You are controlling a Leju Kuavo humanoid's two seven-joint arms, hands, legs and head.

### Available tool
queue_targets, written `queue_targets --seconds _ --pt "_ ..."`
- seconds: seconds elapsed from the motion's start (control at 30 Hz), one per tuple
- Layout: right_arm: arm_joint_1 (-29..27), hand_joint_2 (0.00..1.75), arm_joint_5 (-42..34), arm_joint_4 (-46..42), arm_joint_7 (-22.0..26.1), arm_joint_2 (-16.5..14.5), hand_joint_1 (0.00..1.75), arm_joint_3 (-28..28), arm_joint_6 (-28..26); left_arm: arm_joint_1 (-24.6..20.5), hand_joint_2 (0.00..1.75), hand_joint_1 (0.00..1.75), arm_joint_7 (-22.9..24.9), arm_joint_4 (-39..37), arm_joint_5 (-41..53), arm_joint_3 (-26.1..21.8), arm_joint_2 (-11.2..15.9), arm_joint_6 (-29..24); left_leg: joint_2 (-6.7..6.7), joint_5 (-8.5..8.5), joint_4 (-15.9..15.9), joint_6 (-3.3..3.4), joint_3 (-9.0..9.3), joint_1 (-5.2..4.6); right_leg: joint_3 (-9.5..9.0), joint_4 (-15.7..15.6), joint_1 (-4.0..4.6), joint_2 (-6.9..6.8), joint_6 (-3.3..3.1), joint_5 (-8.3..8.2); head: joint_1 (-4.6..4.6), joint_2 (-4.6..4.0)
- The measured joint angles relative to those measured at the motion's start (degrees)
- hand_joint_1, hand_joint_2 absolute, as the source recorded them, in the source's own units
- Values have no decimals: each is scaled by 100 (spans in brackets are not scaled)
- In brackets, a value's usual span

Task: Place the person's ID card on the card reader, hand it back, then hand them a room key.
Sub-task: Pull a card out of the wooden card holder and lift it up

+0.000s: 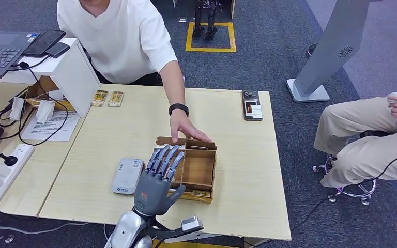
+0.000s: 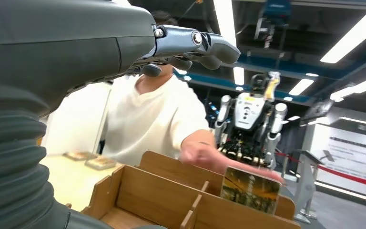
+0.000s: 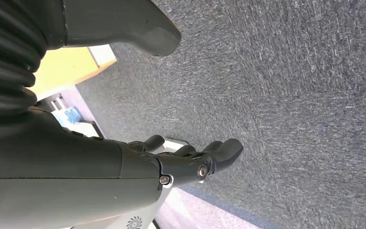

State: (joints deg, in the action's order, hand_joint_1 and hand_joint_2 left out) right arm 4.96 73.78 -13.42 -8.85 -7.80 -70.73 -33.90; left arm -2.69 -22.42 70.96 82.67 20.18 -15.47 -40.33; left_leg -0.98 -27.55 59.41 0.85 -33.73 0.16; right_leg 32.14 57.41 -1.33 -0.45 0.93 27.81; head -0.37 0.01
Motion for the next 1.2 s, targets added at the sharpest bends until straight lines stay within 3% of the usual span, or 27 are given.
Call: queue_targets --seconds 0.47,0.7,1.2 --pt "1 175 10 0 0 0 0 0 4 3 175 0 -165 -1 15 -7 0 2 0 0 0 0 -1 0 0 0 0 0 0 0 1 0" --pt "1 175 26 0 2 0 0 0 35 78 175 0 -743 50 -78 -94 0 2 0 0 0 0 -1 0 0 0 0 0 0 0 1 0" --pt "2 175 56 0 50 0 0 0 46 132 175 0 -1469 58 -493 -280 -14 3 0 0 0 0 -1 0 0 0 0 -1 0 0 0 -1"
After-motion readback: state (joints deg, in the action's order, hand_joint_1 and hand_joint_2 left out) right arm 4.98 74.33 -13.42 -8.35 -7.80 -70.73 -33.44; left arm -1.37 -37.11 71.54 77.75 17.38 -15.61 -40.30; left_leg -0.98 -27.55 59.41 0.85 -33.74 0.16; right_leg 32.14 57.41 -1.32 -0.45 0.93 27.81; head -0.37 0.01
